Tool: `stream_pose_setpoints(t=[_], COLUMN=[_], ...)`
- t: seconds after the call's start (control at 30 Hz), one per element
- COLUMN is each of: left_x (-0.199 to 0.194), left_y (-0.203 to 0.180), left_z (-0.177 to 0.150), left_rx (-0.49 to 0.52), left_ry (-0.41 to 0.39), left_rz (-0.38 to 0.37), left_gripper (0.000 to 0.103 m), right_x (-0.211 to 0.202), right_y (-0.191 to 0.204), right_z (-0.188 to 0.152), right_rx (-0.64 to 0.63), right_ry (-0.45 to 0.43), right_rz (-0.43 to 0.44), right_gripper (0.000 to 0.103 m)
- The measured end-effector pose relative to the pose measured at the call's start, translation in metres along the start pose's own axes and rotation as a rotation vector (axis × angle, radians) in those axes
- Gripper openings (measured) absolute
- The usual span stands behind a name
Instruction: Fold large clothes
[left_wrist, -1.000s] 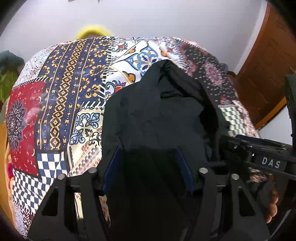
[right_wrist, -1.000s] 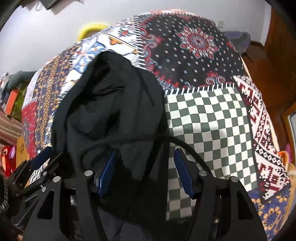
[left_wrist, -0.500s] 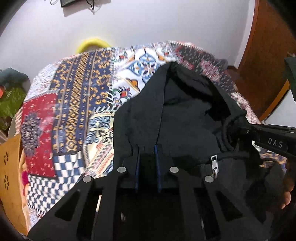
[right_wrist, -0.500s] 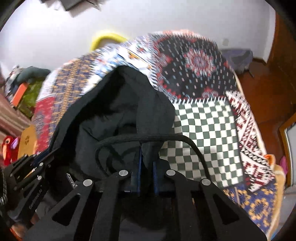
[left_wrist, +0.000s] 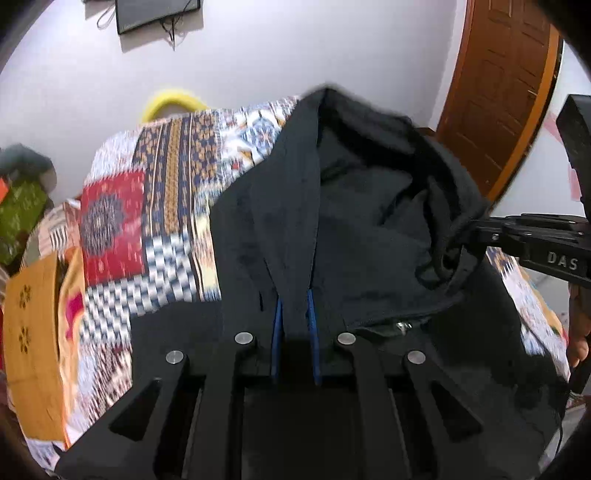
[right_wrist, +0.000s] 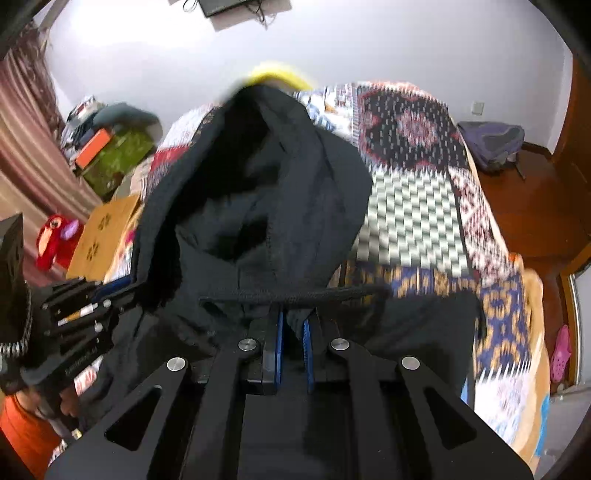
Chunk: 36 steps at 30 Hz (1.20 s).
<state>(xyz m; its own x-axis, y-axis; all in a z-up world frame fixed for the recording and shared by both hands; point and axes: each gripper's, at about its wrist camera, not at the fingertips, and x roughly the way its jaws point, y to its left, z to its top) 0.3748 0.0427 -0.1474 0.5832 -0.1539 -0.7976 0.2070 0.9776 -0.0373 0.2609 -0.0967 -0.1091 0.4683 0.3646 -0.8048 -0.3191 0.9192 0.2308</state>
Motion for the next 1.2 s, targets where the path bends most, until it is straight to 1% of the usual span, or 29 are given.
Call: stream_pose_setpoints(t=[0.13, 0.2, 0.27, 0.33, 0.4, 0.47, 0.53, 0.6, 0.63, 0.67, 0.7, 0.73, 0.77, 0.8, 0.83, 0.9, 0.97, 1.07, 1.17, 1.2], left_x=[-0.003, 0.000, 0.003, 0.010, 0.015, 0.015, 0.010, 0.002, -0.002, -0.007, -0.012, -0.015, -0.018, -0.020, -0.021, -0.023, -0.019, -0.008, 0.009, 0.021], left_y=[0.000, 0.000, 0.002, 0.009, 0.014, 0.015, 0.015, 0.013, 0.011, 0.009, 0.008, 0.007, 0.005, 0.003, 0.002, -0.004, -0.008, -0.011, -0.013, -0.012], left_z=[-0.036, -0.056, -0.071, -0.089, -0.103, -0.110, -0.110, -0.104, -0.099, -0.093, -0.087, -0.081, -0.072, -0.063, -0.055, -0.037, -0.018, 0.009, 0.026, 0.033], left_rx=[0.001, 0.000, -0.012, -0.040, -0.056, -0.056, -0.051, -0.045, -0.042, -0.041, -0.041, -0.039, -0.035, -0.029, -0.019, 0.007, 0.022, 0.034, 0.035, 0.035], left_ry=[0.027, 0.049, 0.077, 0.115, 0.156, 0.177, 0.179, 0.158, 0.144, 0.126, 0.106, 0.091, 0.071, 0.053, 0.036, 0.006, -0.013, -0.040, -0.039, -0.029], left_rz=[-0.008, 0.007, 0.017, 0.012, 0.014, 0.018, 0.006, -0.002, -0.002, -0.004, -0.010, -0.014, -0.012, -0.005, 0.001, 0.006, 0.001, -0.004, -0.009, -0.005], left_gripper=[0.012, 0.012, 0.012, 0.012, 0.012, 0.012, 0.012, 0.013, 0.013, 0.014, 0.018, 0.025, 0.030, 0.038, 0.041, 0.042, 0.044, 0.050, 0.052, 0.052], right_x=[0.013, 0.018, 0.019, 0.016, 0.010, 0.004, -0.004, -0.011, -0.016, -0.020, -0.024, -0.027, -0.029, -0.031, -0.031, -0.027, -0.020, -0.001, 0.018, 0.027], right_y=[0.000, 0.000, -0.001, 0.000, 0.001, 0.000, -0.004, -0.008, -0.012, -0.015, -0.016, -0.019, -0.018, -0.019, -0.020, -0.021, -0.023, -0.030, -0.038, -0.041], right_z=[-0.034, -0.047, -0.060, -0.069, -0.075, -0.078, -0.075, -0.074, -0.069, -0.065, -0.062, -0.056, -0.054, -0.047, -0.041, -0.028, -0.017, 0.002, 0.015, 0.019], right_rx=[-0.042, -0.058, -0.068, -0.088, -0.121, -0.146, -0.151, -0.139, -0.123, -0.111, -0.102, -0.092, -0.088, -0.084, -0.079, -0.063, -0.045, -0.027, -0.006, 0.008], right_ry=[0.048, 0.073, 0.095, 0.100, 0.113, 0.117, 0.107, 0.083, 0.062, 0.042, 0.024, 0.001, -0.013, -0.029, -0.041, -0.055, -0.061, -0.047, -0.025, -0.012], right_rz=[-0.026, -0.042, -0.065, -0.096, -0.106, -0.118, -0.136, -0.143, -0.142, -0.138, -0.135, -0.137, -0.139, -0.137, -0.134, -0.132, -0.128, -0.123, -0.104, -0.095], right_gripper=[0.009, 0.011, 0.011, 0.011, 0.016, 0.019, 0.023, 0.033, 0.037, 0.043, 0.048, 0.049, 0.050, 0.052, 0.053, 0.058, 0.059, 0.059, 0.059, 0.059])
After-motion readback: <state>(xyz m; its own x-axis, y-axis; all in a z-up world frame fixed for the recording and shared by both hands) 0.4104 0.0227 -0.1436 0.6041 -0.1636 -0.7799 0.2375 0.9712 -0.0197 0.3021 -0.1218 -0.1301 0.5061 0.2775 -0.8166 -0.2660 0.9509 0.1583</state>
